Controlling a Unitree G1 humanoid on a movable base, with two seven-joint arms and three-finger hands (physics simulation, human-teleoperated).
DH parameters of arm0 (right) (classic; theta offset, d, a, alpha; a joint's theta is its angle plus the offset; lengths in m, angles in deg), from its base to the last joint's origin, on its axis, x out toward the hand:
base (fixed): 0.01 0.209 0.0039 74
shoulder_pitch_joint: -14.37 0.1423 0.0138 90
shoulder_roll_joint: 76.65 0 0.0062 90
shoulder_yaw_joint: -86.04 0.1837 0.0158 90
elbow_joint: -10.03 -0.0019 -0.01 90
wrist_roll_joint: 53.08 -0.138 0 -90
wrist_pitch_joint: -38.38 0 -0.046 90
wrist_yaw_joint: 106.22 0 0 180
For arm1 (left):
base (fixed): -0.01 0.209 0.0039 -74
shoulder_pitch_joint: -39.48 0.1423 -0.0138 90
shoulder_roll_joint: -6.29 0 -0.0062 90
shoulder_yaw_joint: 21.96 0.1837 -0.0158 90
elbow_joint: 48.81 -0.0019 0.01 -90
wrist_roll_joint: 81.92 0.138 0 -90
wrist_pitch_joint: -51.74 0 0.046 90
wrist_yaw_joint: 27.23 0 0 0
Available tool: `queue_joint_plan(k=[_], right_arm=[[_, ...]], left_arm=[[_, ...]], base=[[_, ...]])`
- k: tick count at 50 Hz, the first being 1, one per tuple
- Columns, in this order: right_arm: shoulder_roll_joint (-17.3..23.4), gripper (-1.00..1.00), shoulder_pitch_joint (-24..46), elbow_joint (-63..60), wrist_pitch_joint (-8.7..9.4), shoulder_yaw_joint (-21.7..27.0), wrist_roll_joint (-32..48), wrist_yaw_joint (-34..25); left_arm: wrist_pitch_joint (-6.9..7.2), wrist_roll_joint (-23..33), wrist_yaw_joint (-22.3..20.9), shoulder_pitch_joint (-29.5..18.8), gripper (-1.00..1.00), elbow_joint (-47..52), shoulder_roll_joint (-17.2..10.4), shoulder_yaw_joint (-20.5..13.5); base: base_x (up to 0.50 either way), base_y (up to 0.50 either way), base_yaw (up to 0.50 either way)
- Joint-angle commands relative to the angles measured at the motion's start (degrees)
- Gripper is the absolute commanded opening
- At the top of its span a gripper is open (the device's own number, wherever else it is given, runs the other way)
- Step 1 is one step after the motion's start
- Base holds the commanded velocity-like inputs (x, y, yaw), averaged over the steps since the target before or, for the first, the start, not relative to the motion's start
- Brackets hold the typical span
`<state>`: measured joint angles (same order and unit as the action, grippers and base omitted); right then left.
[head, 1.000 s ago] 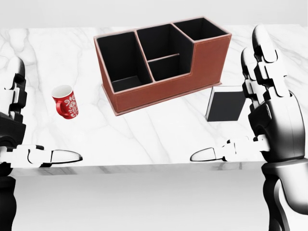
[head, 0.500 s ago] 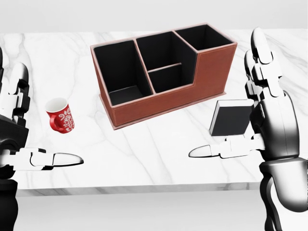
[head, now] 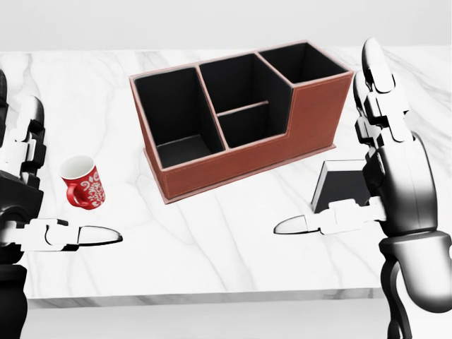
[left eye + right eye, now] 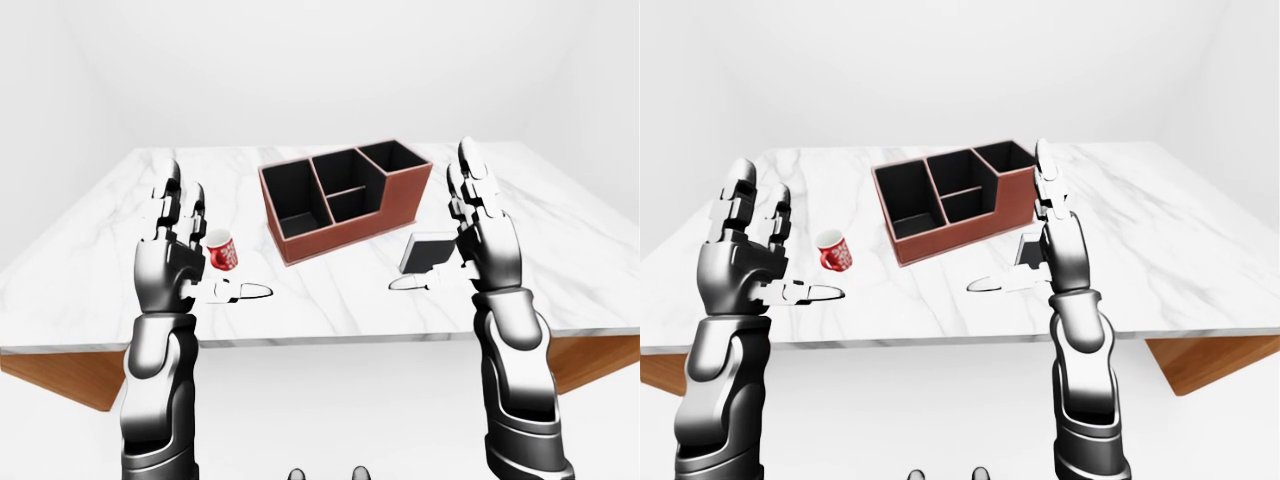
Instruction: Pick up the book and place it in the left compartment of the caddy.
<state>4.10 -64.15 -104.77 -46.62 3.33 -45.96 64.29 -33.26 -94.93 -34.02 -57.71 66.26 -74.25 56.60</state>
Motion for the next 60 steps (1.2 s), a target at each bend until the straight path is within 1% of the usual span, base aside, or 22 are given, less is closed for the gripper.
queue_joint_plan(k=[1,40,60], right_arm=[[0.0,1.0,-0.4,-1.0,0.0,0.2,-0.4,-0.8],[-0.3,1.0,0.2,-0.6,0.0,-0.8,0.9,-0.4],[-0.6,1.0,0.4,-1.8,0.0,-0.7,-0.6,-0.6]], left_arm=[[0.0,-0.1,0.0,-0.3,1.0,-0.7,0.0,0.1],[0.0,-0.5,-0.2,0.5,1.0,-0.9,0.1,-0.1],[0.0,-0.5,-0.3,0.3,1.0,-1.6,0.0,-0.1]], base=[[0.12,0.0,0.0],[0.15,0.0,0.0],[0.17,0.0,0.0]])
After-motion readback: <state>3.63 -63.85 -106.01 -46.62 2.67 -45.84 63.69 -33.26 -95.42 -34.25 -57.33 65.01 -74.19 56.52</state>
